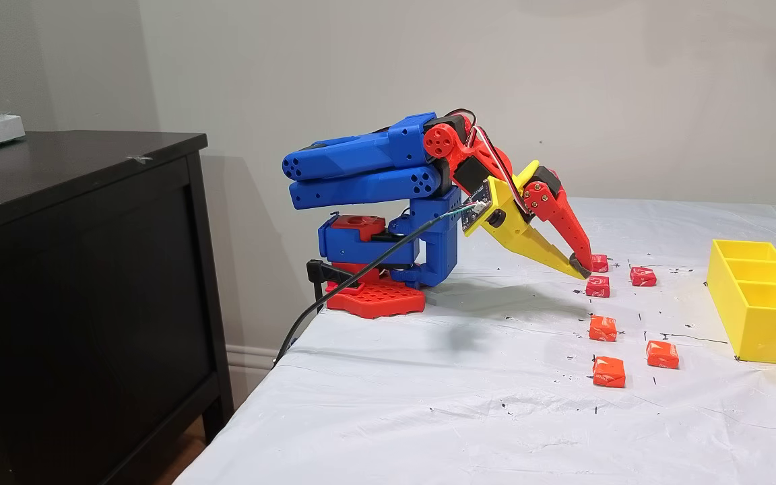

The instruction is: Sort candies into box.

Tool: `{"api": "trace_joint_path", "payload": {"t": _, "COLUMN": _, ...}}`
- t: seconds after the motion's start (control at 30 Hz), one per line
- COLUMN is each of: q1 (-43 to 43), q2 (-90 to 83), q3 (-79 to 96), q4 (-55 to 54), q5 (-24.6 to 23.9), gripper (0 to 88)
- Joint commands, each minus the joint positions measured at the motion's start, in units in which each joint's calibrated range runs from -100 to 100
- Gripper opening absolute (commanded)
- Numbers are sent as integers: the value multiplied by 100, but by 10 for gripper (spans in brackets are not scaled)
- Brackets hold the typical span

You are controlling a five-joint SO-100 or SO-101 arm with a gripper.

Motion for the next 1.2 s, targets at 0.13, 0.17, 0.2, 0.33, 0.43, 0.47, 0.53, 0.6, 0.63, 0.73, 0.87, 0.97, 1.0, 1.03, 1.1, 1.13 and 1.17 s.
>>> {"api": "trace_joint_path", "payload": {"t": 0.13, "q1": -2, "q2": -76, "q3": -15, "q4": 0, "q5": -5, "gripper": 2}}
{"api": "trace_joint_path", "payload": {"t": 0.17, "q1": -2, "q2": -76, "q3": -15, "q4": 0, "q5": 0, "gripper": 2}}
{"api": "trace_joint_path", "payload": {"t": 0.2, "q1": -2, "q2": -76, "q3": -15, "q4": 0, "q5": 0, "gripper": 2}}
{"api": "trace_joint_path", "payload": {"t": 0.33, "q1": -2, "q2": -76, "q3": -15, "q4": 0, "q5": 5, "gripper": 2}}
{"api": "trace_joint_path", "payload": {"t": 0.43, "q1": -11, "q2": -76, "q3": -15, "q4": 0, "q5": 5, "gripper": 2}}
{"api": "trace_joint_path", "payload": {"t": 0.47, "q1": -11, "q2": -76, "q3": -15, "q4": 0, "q5": 5, "gripper": 2}}
{"api": "trace_joint_path", "payload": {"t": 0.53, "q1": -11, "q2": -76, "q3": -15, "q4": 0, "q5": 5, "gripper": 2}}
{"api": "trace_joint_path", "payload": {"t": 0.6, "q1": -11, "q2": -76, "q3": -6, "q4": -49, "q5": 29, "gripper": 1}}
{"api": "trace_joint_path", "payload": {"t": 0.63, "q1": -2, "q2": -76, "q3": -24, "q4": -57, "q5": 34, "gripper": 1}}
{"api": "trace_joint_path", "payload": {"t": 0.73, "q1": -57, "q2": -76, "q3": -252, "q4": 58, "q5": 88, "gripper": 1}}
{"api": "trace_joint_path", "payload": {"t": 0.87, "q1": -274, "q2": -84, "q3": -753, "q4": 524, "q5": 142, "gripper": 1}}
{"api": "trace_joint_path", "payload": {"t": 0.97, "q1": -374, "q2": -84, "q3": -1153, "q4": 835, "q5": 132, "gripper": 0}}
{"api": "trace_joint_path", "payload": {"t": 1.0, "q1": -410, "q2": -93, "q3": -1262, "q4": 884, "q5": 137, "gripper": 0}}
{"api": "trace_joint_path", "payload": {"t": 1.03, "q1": -437, "q2": -67, "q3": -1353, "q4": 884, "q5": 132, "gripper": 0}}
{"api": "trace_joint_path", "payload": {"t": 1.1, "q1": -528, "q2": 170, "q3": -1572, "q4": 762, "q5": 112, "gripper": 0}}
{"api": "trace_joint_path", "payload": {"t": 1.13, "q1": -582, "q2": 416, "q3": -1745, "q4": 745, "q5": 117, "gripper": 0}}
{"api": "trace_joint_path", "payload": {"t": 1.17, "q1": -627, "q2": 679, "q3": -1954, "q4": 762, "q5": 127, "gripper": 0}}
